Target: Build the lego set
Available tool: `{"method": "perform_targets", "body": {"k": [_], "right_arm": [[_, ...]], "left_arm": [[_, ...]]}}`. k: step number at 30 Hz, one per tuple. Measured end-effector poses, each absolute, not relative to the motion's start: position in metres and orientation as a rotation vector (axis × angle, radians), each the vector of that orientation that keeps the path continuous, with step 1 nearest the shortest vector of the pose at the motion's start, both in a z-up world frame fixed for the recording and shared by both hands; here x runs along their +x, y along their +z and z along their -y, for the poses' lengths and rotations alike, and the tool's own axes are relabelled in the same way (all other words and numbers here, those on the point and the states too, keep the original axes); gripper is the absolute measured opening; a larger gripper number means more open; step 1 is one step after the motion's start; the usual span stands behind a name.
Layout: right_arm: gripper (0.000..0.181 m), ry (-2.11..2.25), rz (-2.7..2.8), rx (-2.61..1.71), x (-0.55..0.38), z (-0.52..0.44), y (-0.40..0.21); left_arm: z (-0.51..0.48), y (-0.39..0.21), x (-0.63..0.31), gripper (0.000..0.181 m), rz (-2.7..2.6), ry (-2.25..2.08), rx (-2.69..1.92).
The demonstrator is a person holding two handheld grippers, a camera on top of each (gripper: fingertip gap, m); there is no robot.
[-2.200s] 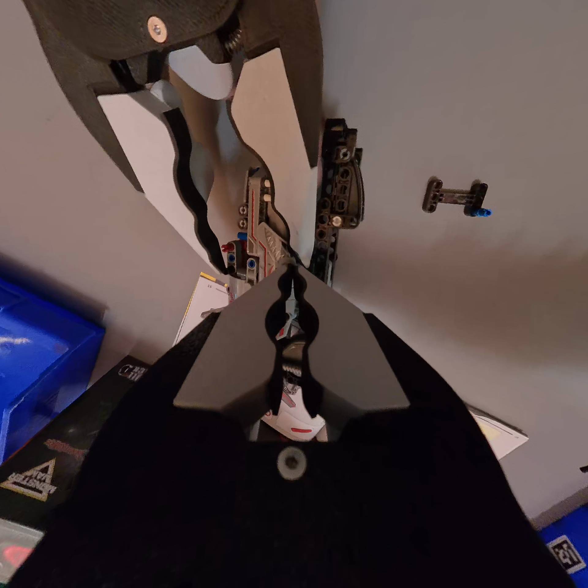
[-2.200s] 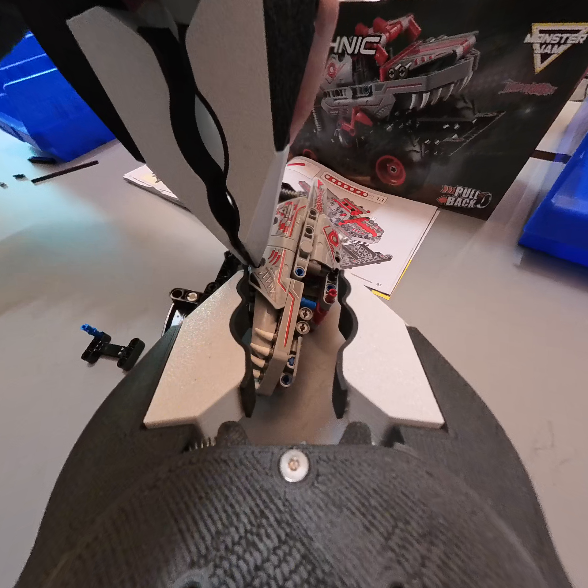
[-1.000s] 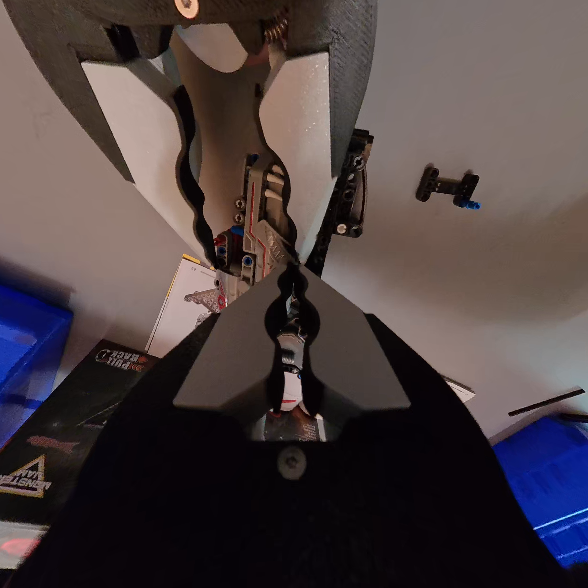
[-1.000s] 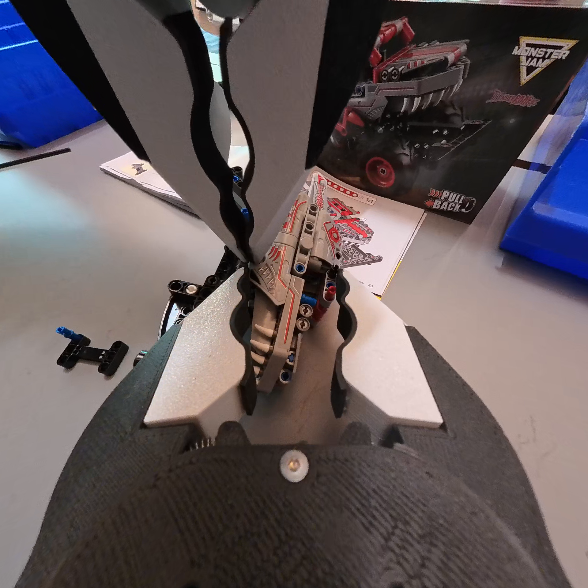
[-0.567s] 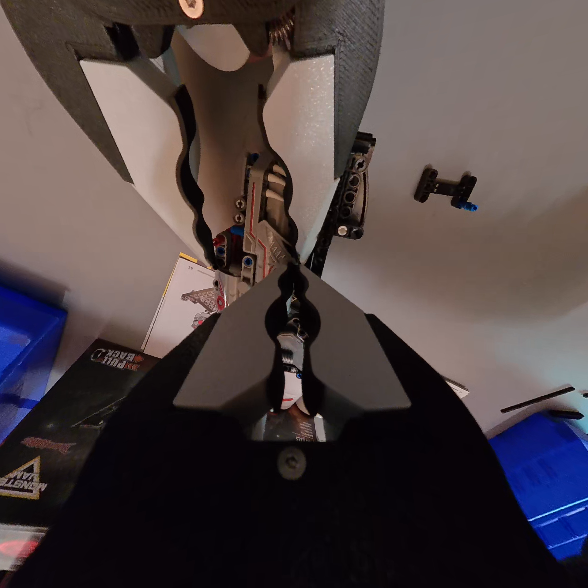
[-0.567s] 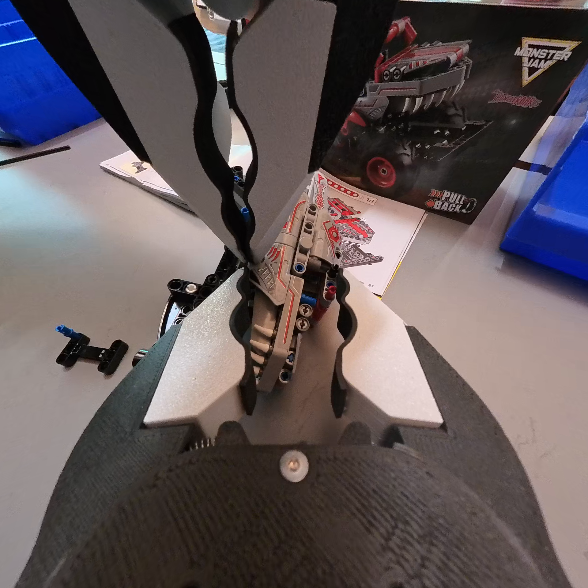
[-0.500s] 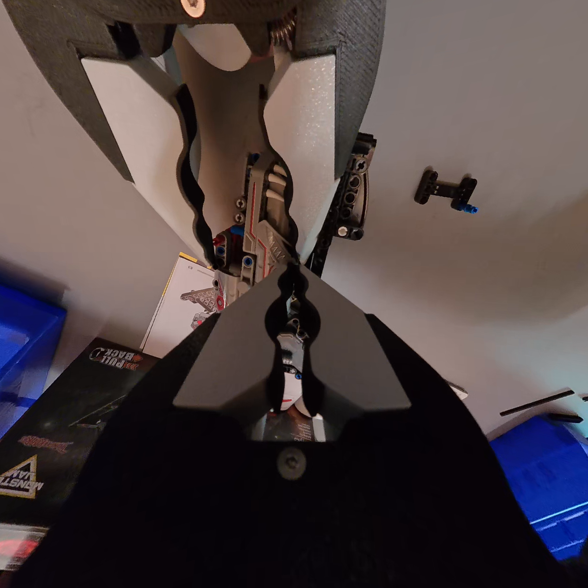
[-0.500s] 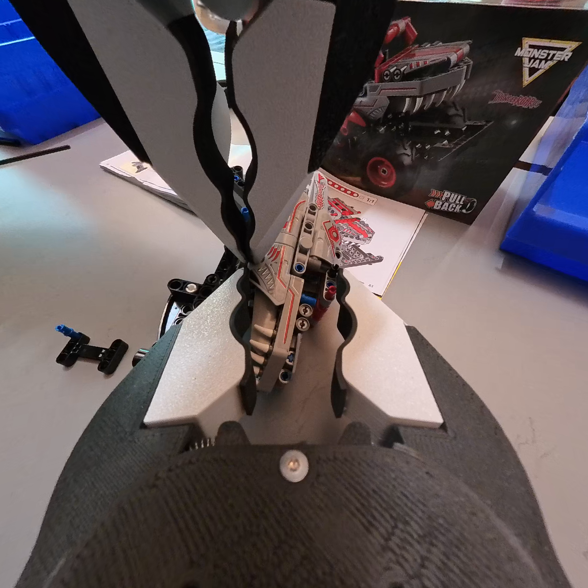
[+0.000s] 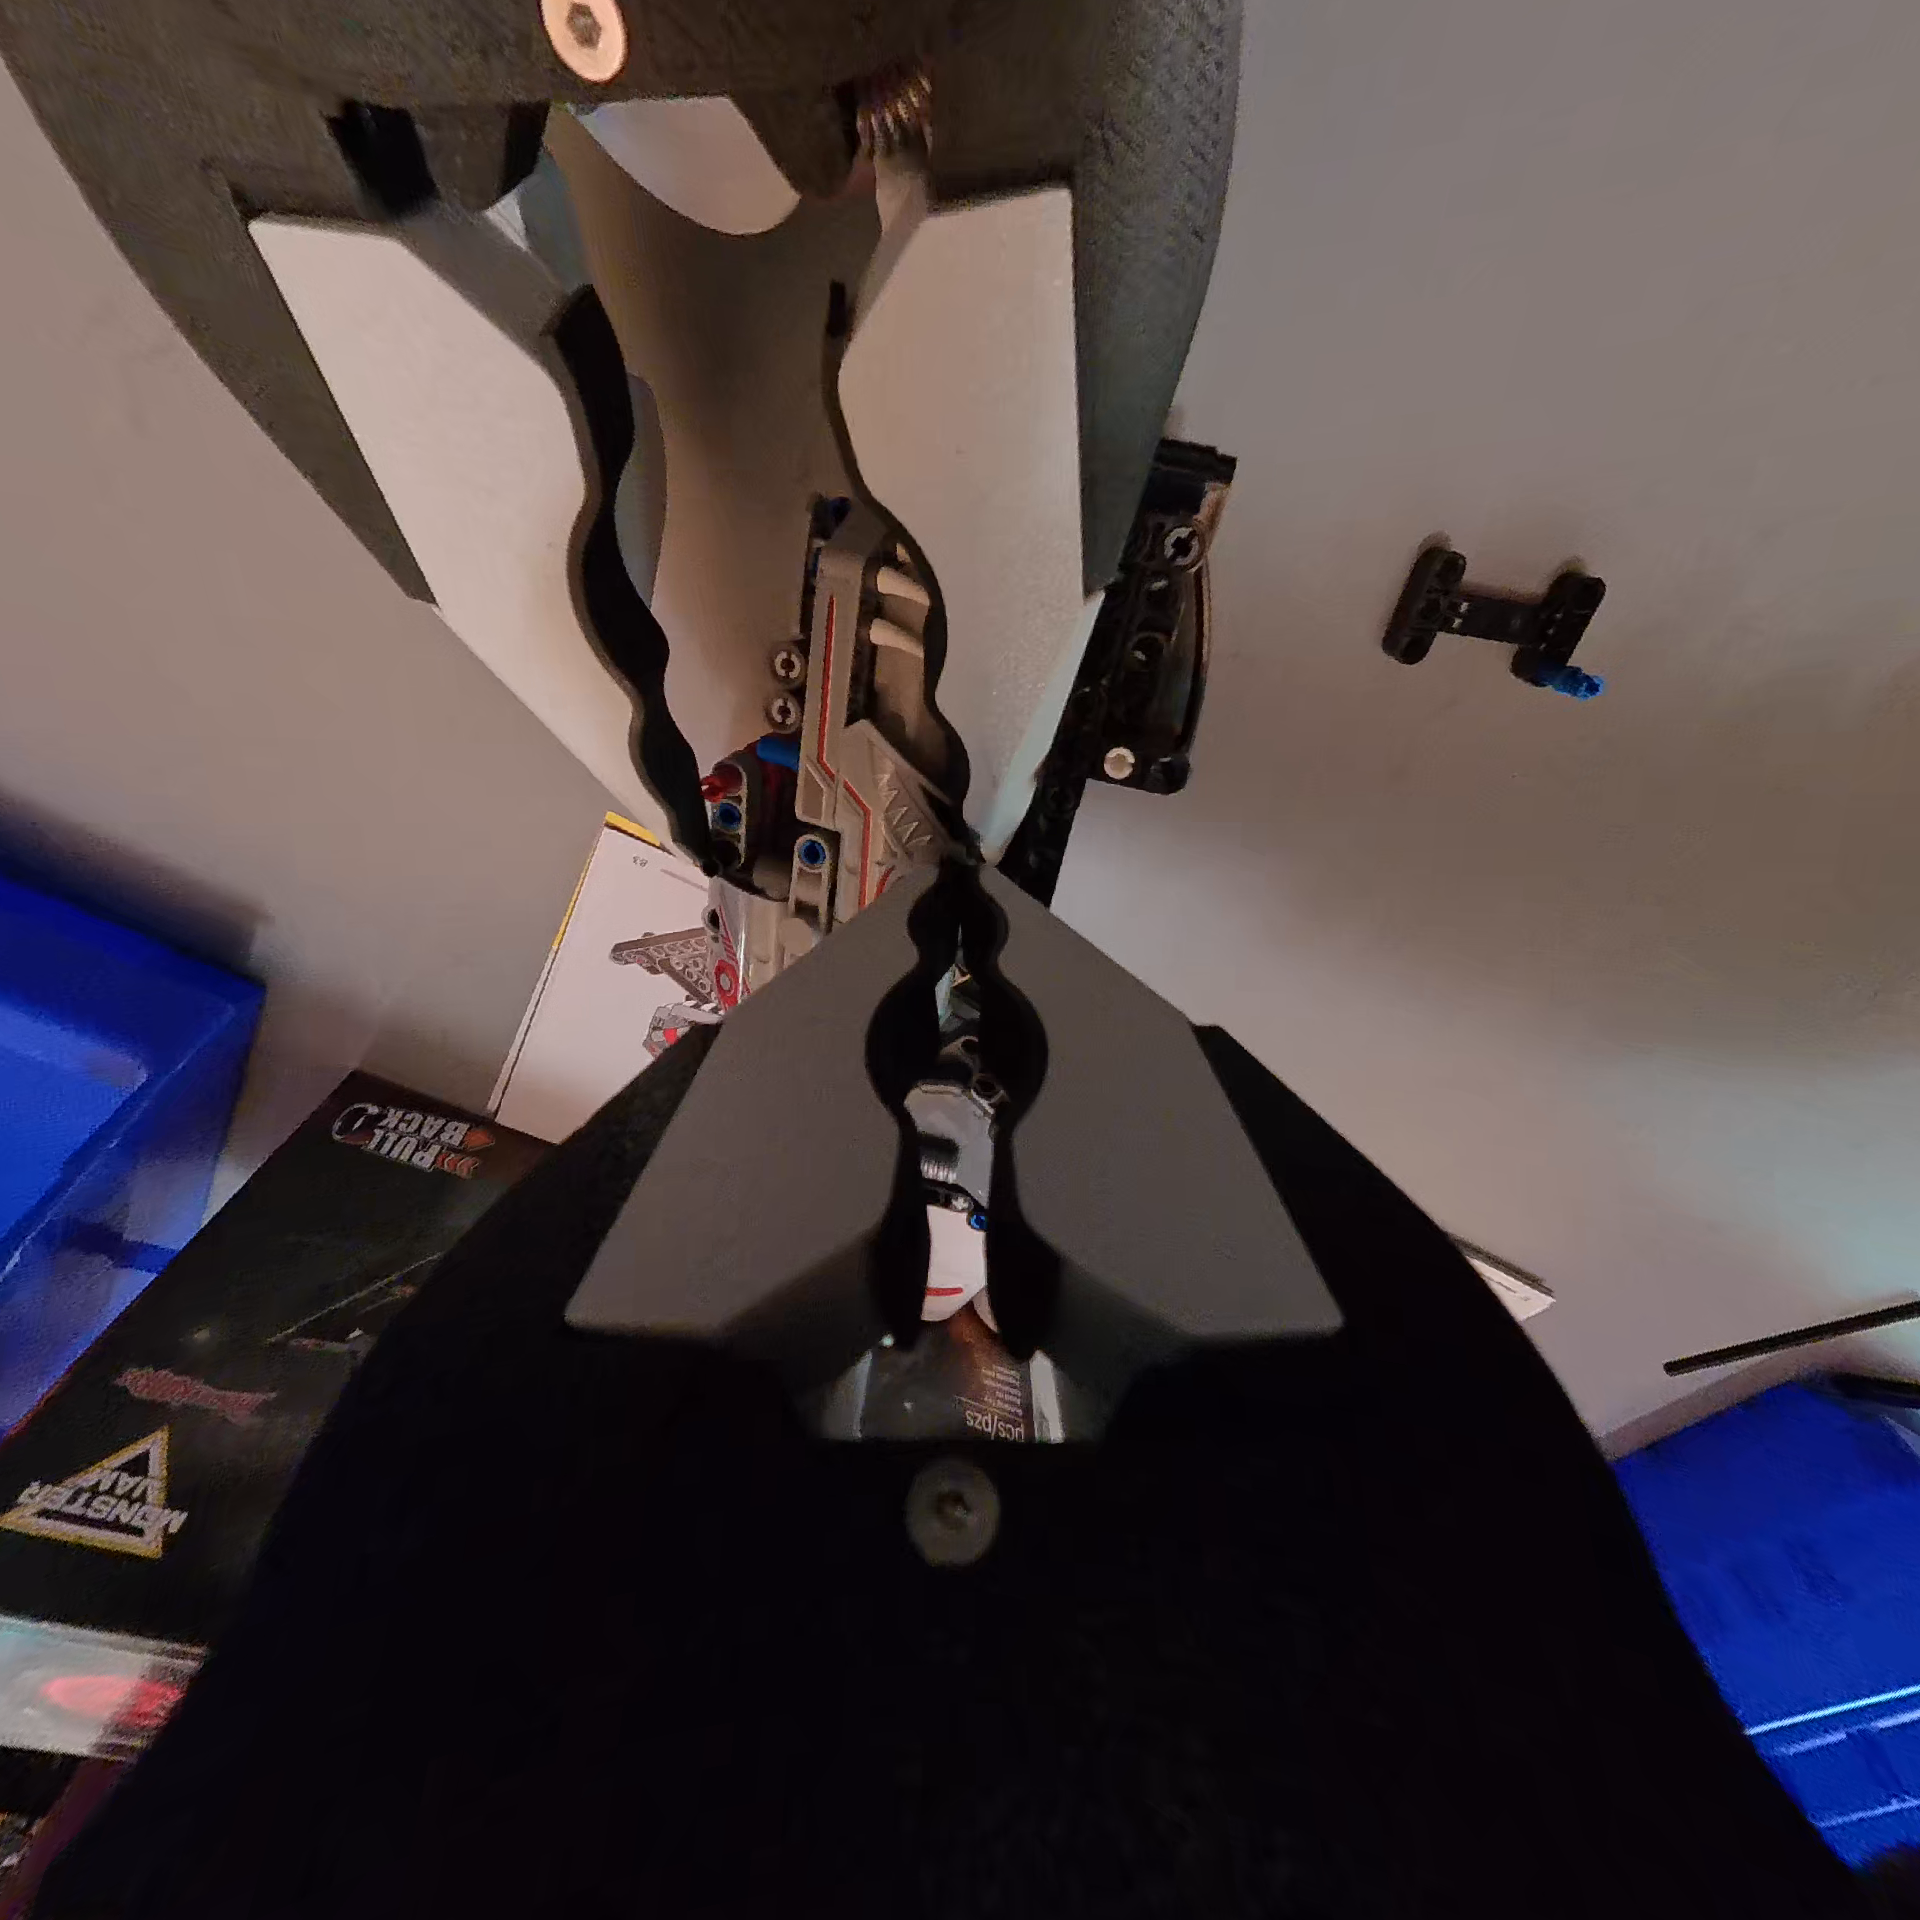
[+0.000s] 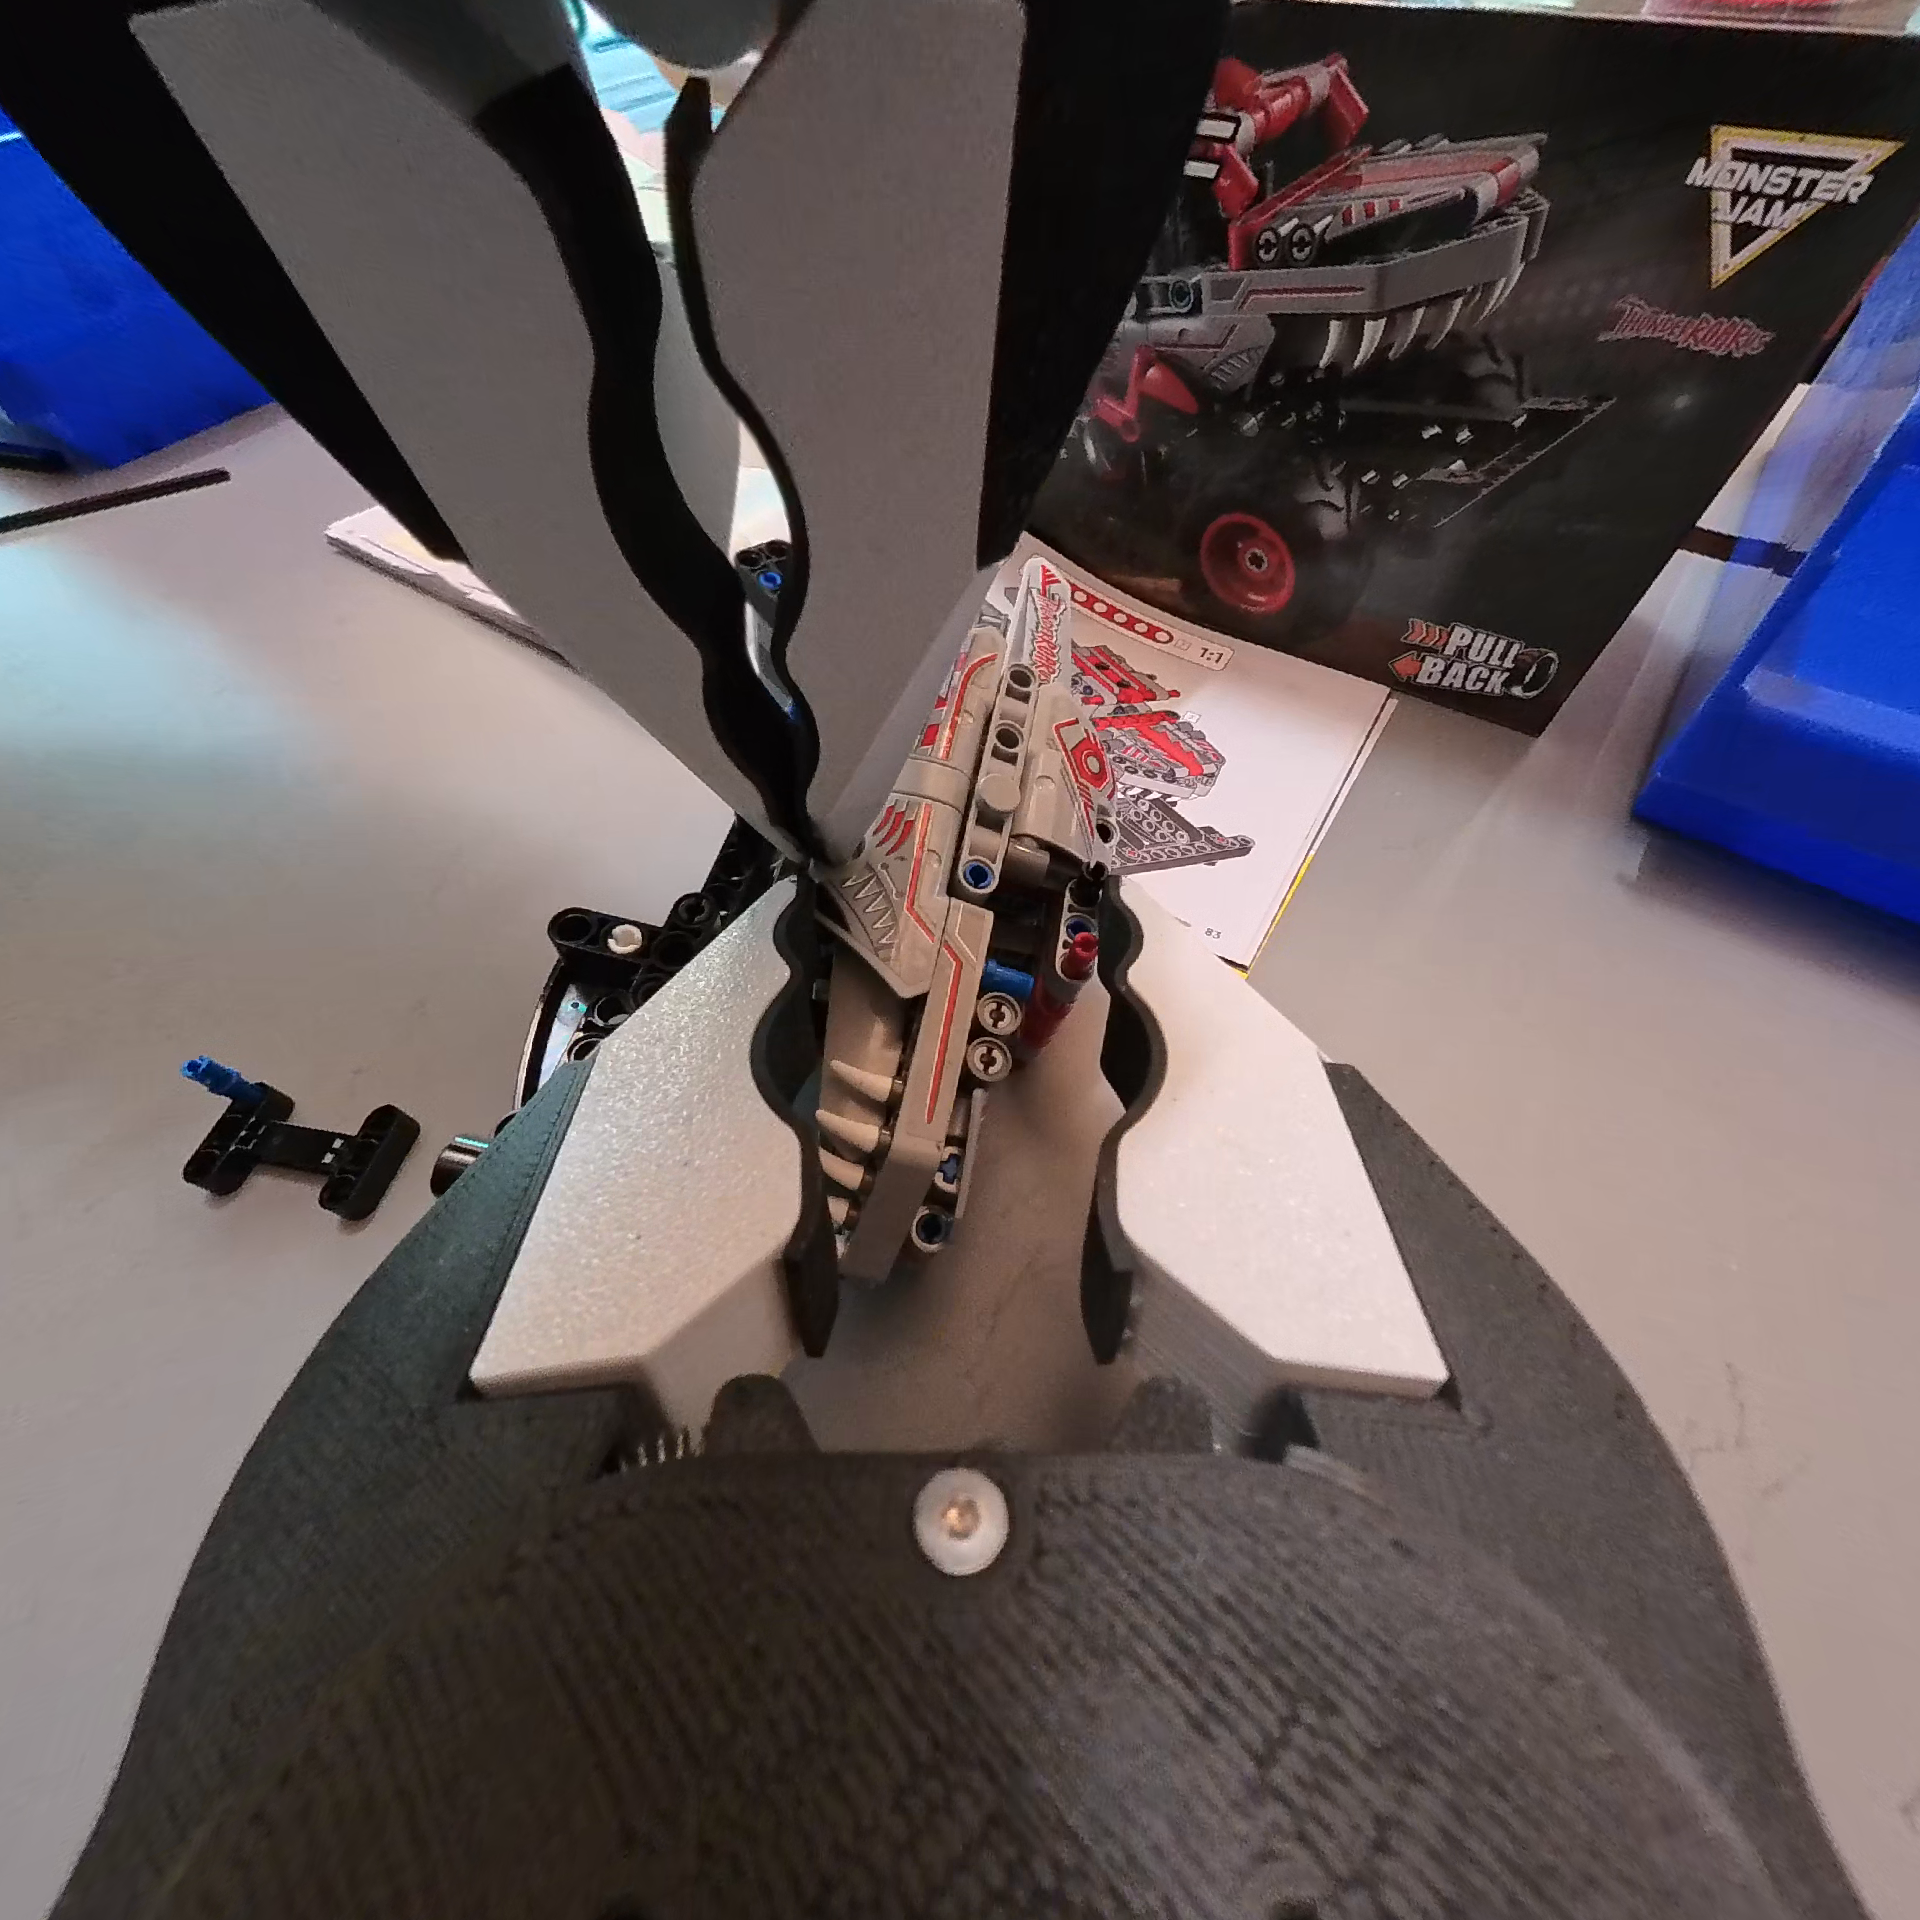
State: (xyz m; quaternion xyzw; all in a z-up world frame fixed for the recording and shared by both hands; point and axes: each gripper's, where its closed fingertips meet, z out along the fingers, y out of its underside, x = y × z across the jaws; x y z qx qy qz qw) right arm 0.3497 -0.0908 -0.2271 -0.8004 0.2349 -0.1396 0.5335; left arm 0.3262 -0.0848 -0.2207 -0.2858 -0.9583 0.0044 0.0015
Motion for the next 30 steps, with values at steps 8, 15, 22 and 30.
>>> {"method": "perform_targets", "body": {"k": [8, 15, 22, 30], "right_arm": [[0.053, -0.335, -0.558, -1.909, 0.349, 0.091, -0.227], [0.053, -0.34, -0.554, -1.911, 0.349, 0.091, -0.227], [0.053, -0.302, -0.552, -1.898, 0.349, 0.091, -0.226], [0.054, -0.267, -0.394, -1.942, 0.339, 0.095, -0.226]], "left_arm": [[0.085, -0.221, 0.326, 0.0, 3.012, 0.008, -0.911], [0.085, -0.221, 0.326, 0.0, 3.015, 0.021, -0.905], [0.087, -0.217, 0.325, 0.0, 3.02, 0.207, -0.856], [0.094, -0.176, 0.342, 0.003, 3.18, 0.903, -0.606]]}}
